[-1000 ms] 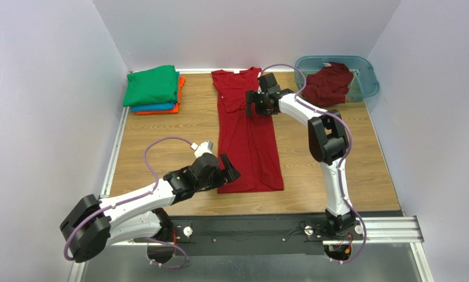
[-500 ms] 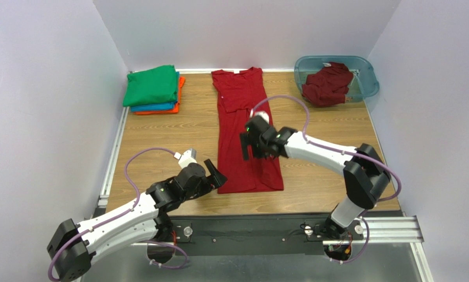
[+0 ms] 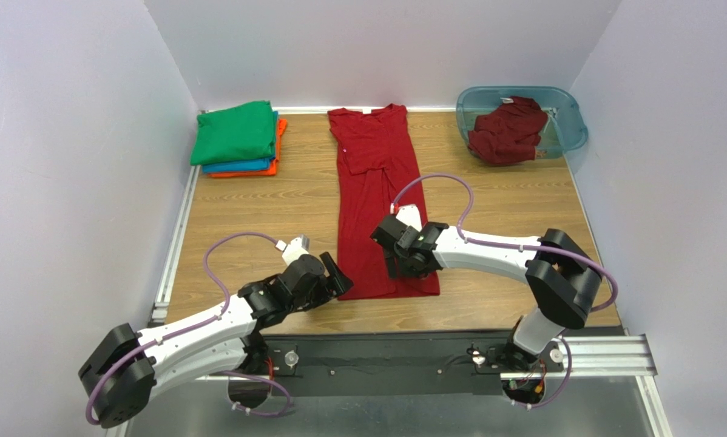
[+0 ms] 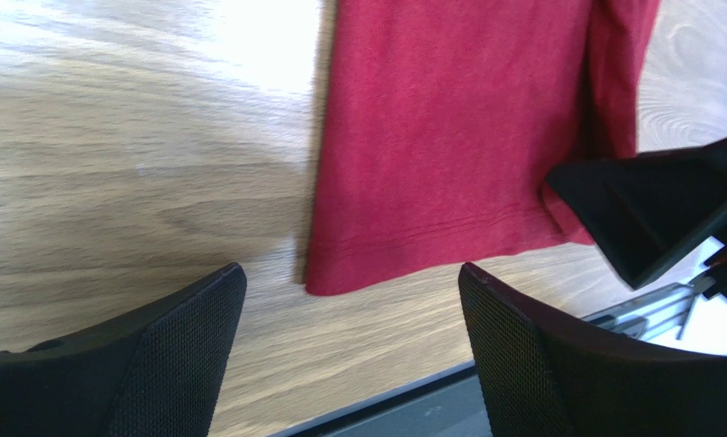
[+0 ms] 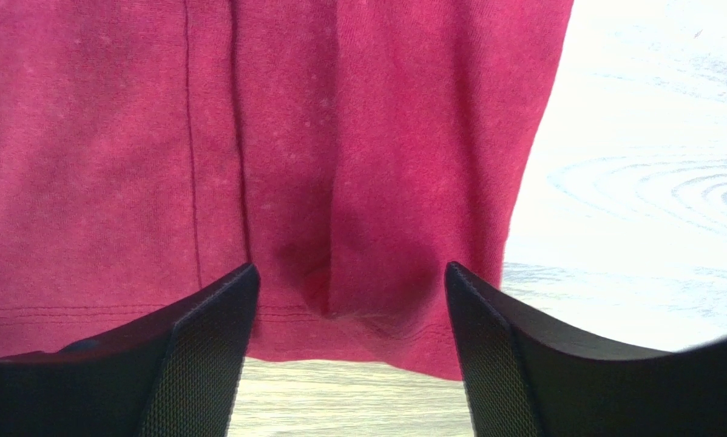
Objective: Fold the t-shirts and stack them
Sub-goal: Fold the tshirt
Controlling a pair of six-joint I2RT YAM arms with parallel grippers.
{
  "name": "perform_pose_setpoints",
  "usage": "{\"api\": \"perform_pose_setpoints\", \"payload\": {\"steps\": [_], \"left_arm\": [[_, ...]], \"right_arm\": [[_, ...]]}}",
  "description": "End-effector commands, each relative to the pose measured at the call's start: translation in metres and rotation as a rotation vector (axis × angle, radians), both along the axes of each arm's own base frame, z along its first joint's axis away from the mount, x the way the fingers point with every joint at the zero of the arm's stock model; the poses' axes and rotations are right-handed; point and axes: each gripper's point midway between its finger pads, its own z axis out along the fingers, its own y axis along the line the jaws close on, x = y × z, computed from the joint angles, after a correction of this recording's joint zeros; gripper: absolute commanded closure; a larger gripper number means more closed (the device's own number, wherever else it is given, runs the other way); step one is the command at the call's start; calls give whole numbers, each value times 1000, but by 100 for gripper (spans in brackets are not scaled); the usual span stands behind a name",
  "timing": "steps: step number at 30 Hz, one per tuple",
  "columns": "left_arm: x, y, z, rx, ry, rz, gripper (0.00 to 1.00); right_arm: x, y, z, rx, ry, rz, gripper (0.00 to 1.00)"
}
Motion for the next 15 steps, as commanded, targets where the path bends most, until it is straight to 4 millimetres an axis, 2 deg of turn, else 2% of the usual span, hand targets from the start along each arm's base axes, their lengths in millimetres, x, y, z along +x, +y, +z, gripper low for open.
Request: {"api": "perform_pose_setpoints", "payload": {"steps": [1, 5, 6, 8, 11, 15], "left_arm": [[1, -5, -4, 5, 12, -18, 15], [2, -6, -9, 10, 18, -18, 29], [4, -7, -8, 5, 13, -14, 35], [5, -7, -12, 18, 18, -17, 40], [8, -8, -16, 38, 23, -25, 58], [9, -9, -19, 64, 39, -36, 73]], "right_arm": [[0, -5, 5, -20, -44, -42, 22], [3, -6, 6, -25, -64, -63, 39], [3, -5, 7, -20, -65, -64, 47], [3, -4, 7, -19, -66, -63, 54], [3, 0, 8, -14, -57, -47, 73], [-2, 11, 12, 16, -33, -7, 81]]}}
